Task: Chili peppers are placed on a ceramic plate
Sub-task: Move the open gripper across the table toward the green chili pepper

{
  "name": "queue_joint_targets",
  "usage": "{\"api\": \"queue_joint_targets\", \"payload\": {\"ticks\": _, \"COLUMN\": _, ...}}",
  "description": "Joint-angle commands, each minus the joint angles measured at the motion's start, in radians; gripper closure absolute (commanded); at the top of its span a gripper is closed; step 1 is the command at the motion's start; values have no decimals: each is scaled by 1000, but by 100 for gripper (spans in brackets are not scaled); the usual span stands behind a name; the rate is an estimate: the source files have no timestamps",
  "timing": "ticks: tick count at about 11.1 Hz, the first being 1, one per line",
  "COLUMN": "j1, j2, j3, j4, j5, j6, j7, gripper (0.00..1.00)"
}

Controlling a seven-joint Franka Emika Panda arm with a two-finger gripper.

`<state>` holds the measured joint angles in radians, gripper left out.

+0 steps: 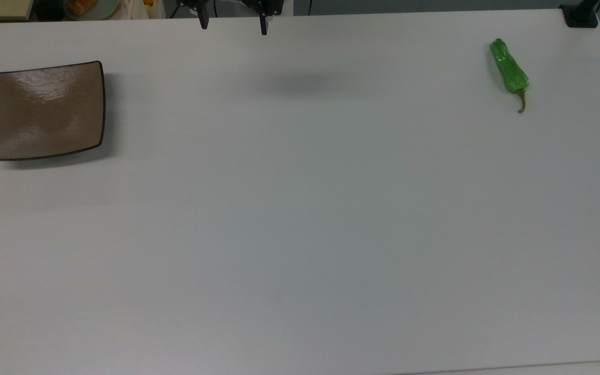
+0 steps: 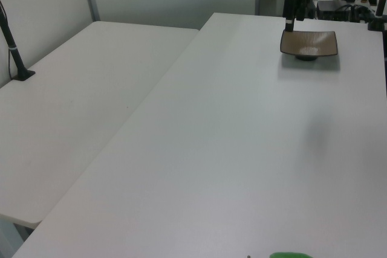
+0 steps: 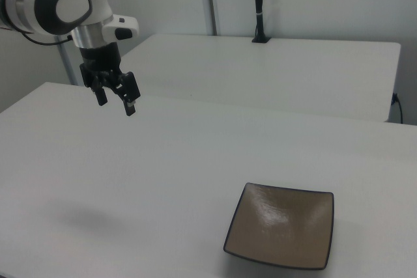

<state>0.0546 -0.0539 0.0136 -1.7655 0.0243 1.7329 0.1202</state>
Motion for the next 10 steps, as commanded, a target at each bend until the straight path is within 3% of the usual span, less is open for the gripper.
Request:
{"api": "queue_joint_targets", "payload": {"ticks": 1, "j1": -12, "j2": -35, "j3": 12, "j4": -46, "j5": 11, "j6": 11, "j7": -31, "gripper": 0}}
{"api": "queue_joint_targets", "payload": {"ticks": 10, "j1": -4, "j2": -31, "j3": 23, "j4": -60, "j5": 9, "j6": 24, "j7": -31, "gripper": 0}}
